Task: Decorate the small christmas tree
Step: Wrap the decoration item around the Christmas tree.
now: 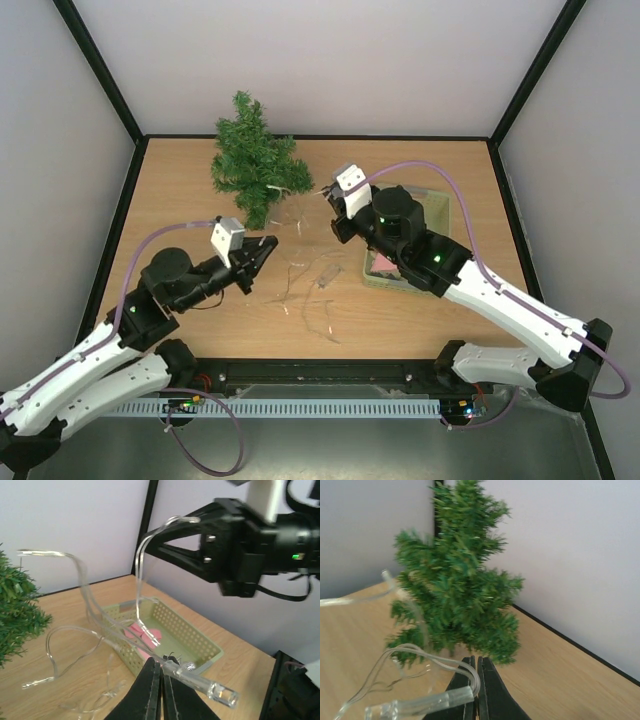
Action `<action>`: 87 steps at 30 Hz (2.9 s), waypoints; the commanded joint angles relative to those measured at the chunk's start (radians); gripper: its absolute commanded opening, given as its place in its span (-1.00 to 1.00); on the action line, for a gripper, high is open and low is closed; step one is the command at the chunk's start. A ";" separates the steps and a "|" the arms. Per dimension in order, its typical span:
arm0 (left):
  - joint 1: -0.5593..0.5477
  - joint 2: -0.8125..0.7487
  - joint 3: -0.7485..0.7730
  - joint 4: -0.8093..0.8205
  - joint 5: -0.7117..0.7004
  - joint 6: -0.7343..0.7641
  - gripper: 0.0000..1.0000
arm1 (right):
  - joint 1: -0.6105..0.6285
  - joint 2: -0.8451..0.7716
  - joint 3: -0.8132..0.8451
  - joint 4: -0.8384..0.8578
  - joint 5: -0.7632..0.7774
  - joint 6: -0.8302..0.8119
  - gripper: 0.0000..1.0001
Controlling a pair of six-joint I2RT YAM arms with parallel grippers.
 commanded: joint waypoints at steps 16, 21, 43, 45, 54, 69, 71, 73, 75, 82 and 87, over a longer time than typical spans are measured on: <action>-0.004 0.107 0.289 -0.402 -0.392 -0.016 -0.95 | -0.002 -0.230 -0.152 -0.076 0.268 0.133 -0.97; -0.003 0.097 0.428 -0.514 -0.517 0.054 -0.95 | 0.000 -0.381 -0.211 0.018 0.405 0.132 -0.97; -0.001 0.400 0.875 -0.244 -0.644 0.468 -0.95 | -0.002 -0.362 -0.177 0.243 0.248 0.096 -0.97; -0.001 0.452 0.948 -0.241 -0.607 0.444 -0.95 | -0.001 -0.333 -0.133 0.255 0.267 0.072 -0.97; 0.065 0.703 1.239 -0.182 -0.368 0.371 -0.95 | -0.008 -0.164 0.018 0.335 0.505 -0.133 -0.97; 0.427 0.863 1.335 0.001 -0.179 0.135 -0.95 | -0.218 -0.063 0.138 0.301 0.352 -0.134 -0.97; 0.480 0.871 1.334 0.001 -0.178 0.119 -0.95 | -0.236 -0.051 0.139 0.296 0.318 -0.127 -0.97; 0.531 0.883 1.328 0.001 -0.158 0.105 -0.95 | -0.251 -0.038 0.140 0.296 0.296 -0.123 -0.97; 0.578 0.897 1.324 0.001 -0.127 0.091 -0.95 | -0.267 -0.021 0.138 0.299 0.275 -0.118 -0.97; 0.671 0.950 1.253 0.061 -0.093 0.063 -0.95 | -0.359 0.066 0.164 0.307 0.226 -0.050 -0.97; 0.683 1.049 1.305 0.039 -0.039 0.090 -0.95 | -0.370 0.089 0.159 0.277 0.211 -0.034 -0.97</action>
